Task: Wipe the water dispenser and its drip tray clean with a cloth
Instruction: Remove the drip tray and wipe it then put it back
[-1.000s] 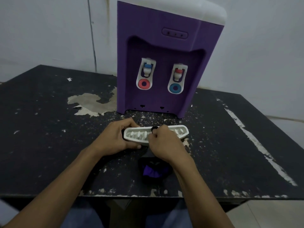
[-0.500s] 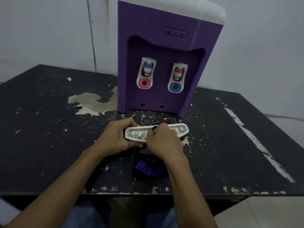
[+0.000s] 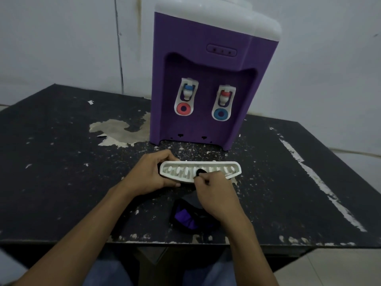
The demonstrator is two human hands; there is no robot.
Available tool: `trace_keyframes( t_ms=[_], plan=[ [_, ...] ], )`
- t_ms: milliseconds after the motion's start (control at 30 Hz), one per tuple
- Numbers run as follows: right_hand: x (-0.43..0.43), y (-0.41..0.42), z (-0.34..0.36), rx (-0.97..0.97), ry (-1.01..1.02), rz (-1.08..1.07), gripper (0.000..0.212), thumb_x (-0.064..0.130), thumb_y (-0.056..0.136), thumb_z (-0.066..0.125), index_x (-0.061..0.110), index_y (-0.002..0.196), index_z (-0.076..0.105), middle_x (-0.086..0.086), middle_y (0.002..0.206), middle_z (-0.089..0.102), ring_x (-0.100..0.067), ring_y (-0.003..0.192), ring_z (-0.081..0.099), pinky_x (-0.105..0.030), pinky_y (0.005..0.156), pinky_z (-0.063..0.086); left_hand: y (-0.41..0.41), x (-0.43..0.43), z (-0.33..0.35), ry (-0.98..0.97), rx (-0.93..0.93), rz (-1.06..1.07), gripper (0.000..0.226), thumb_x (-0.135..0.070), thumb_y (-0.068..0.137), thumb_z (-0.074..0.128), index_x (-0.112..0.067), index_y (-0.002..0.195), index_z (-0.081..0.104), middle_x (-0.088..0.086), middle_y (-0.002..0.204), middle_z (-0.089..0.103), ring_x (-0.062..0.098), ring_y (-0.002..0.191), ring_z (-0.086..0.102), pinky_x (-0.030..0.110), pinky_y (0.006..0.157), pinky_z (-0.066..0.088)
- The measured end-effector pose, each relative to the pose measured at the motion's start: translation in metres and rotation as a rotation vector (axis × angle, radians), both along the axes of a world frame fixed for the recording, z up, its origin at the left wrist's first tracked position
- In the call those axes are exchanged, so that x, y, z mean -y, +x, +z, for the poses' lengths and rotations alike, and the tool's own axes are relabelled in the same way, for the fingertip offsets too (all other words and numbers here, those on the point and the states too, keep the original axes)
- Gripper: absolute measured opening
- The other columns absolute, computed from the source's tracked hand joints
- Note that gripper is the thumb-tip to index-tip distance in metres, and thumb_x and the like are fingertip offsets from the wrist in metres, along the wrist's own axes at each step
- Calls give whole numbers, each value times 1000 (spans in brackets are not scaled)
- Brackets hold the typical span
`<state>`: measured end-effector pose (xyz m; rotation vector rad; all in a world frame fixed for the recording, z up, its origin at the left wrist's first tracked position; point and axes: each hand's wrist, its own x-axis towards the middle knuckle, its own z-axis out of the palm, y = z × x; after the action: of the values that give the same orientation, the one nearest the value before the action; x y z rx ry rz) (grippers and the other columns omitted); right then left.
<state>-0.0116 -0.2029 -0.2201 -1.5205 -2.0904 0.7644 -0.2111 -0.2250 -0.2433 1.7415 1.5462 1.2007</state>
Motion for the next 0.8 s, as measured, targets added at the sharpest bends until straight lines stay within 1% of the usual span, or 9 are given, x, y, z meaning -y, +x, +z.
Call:
trace_keyframes(
  t_ms=[67,167,267,333,467,567,633,733,800],
  plan=[
    [-1,3,-2,-67,0,-4,32,34,88,48,16,62,48,7,55,51,-15,56,50,-32,57,43,-2,-2,-2,-2,-21,-12,46,-17,60,97,-29,91,66,-11,99,74,10,91,71,43,83,59],
    [0,2,-4,-65,12,30,29,36,91,46,18,71,53,8,61,56,-15,60,54,-32,59,44,-4,-6,-2,-29,-60,-22,47,-20,63,96,-28,95,62,-9,95,73,13,88,70,46,83,57],
    [1,1,-6,-35,34,52,26,38,91,41,20,77,52,6,71,59,-20,68,58,-35,62,46,4,-11,3,-63,-377,28,56,-54,62,84,-37,106,54,-18,103,64,5,100,56,40,99,41],
    [2,1,-6,-39,39,59,26,41,89,39,21,82,54,3,79,64,-22,75,62,-37,66,50,13,-14,11,-40,-554,61,64,-70,61,73,-39,112,51,-21,109,57,4,105,47,35,100,31],
    [1,5,-4,-60,49,120,23,36,91,42,21,76,52,5,70,62,-18,68,60,-35,62,48,21,-19,14,34,-579,28,56,-60,77,73,-37,123,51,-20,119,61,8,110,55,42,102,39],
    [2,14,2,-192,0,176,24,21,94,47,14,72,56,12,54,53,-4,51,47,-24,52,37,17,-18,7,44,-543,2,60,-58,78,74,-40,131,52,-22,133,57,6,120,52,41,106,38],
    [3,25,5,-226,-23,184,25,16,94,48,5,73,57,10,49,47,-3,46,41,-22,48,33,15,-18,4,64,-508,21,61,-56,76,79,-39,130,55,-22,132,58,6,119,52,43,106,40],
    [1,43,2,-235,7,130,22,18,94,49,7,79,61,10,49,48,-1,46,41,-21,49,32,15,-18,4,91,-488,30,62,-50,73,84,-38,126,55,-23,126,58,5,115,52,42,104,41],
    [-3,50,0,-245,34,79,20,23,95,50,17,96,70,13,49,53,0,44,45,-16,50,34,16,-18,5,94,-490,34,63,-46,72,85,-39,126,53,-24,126,56,5,114,50,40,104,38]
  ],
)
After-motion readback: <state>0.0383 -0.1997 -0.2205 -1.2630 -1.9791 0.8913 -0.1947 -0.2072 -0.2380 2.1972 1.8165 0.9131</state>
